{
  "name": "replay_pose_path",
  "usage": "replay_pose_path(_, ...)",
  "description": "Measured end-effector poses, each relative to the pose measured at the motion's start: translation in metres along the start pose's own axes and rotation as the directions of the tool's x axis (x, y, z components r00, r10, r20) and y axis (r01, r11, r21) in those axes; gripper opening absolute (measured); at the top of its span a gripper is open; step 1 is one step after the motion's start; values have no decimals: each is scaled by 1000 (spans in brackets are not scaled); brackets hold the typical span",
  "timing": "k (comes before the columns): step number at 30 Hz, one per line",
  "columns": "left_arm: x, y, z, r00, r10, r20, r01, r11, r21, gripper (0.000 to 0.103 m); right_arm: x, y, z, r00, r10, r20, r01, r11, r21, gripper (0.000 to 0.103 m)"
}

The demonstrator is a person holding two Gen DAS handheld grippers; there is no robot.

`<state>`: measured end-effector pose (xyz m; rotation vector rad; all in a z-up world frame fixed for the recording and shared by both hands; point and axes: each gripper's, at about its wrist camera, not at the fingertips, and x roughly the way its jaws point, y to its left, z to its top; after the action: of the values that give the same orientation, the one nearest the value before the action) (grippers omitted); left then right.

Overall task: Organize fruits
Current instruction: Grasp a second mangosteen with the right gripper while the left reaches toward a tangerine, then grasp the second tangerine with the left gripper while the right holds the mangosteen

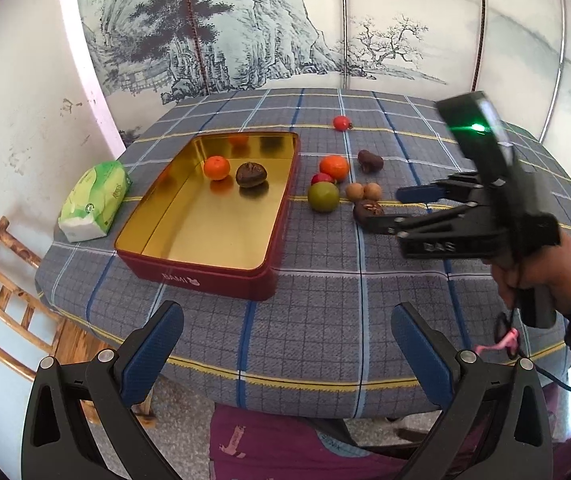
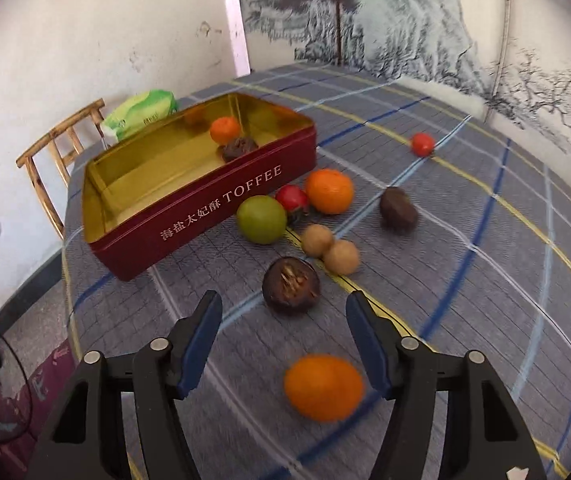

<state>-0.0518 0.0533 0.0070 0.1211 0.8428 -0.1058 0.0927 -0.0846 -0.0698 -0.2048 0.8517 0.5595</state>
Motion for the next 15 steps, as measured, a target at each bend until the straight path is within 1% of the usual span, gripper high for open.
replay_pose_path(2, 1, 0, 0, 1000, -1, -9, 1, 1000, 1, 103, 12, -3, 6, 999, 19, -30, -18, 1000, 18, 53)
replay_pose_path(3, 2, 1, 0, 1000, -3, -15, 3, 1000, 1, 103, 19, -5, 8, 998, 11, -54, -10, 1000, 28, 51)
replay_pose_path(6, 5, 1, 2, 1000, -8, -25, 8, 1000, 2, 103, 30, -11, 11, 997, 13, -81, -10, 999, 47, 49)
replay_pose_path(7, 7, 0, 2, 1000, -8, -27, 8, 1000, 4, 103, 34, -12, 12, 995, 28, -97, -22, 998, 55, 44)
replay_pose_path(8, 8, -1, 3, 1000, -6, -28, 6, 1000, 8, 103, 38, -13, 12, 993, 36, -114, -29, 998, 58, 36)
replay_pose_path(10, 9, -3, 6, 1000, -2, -21, 3, 1000, 19, 103, 40, -11, 13, 993, 18, -114, -14, 999, 35, 35)
replay_pose_path(12, 8, -7, 10, 1000, -2, -4, 2, 999, 36, 103, 34, -16, 13, 995, 8, -98, -4, 999, 46, 34)
replay_pose_path(15, 7, -15, 20, 999, -46, 23, 44, 997, 62, 103, 2, -39, 7, 1000, -9, -10, 10, 995, 103, 34)
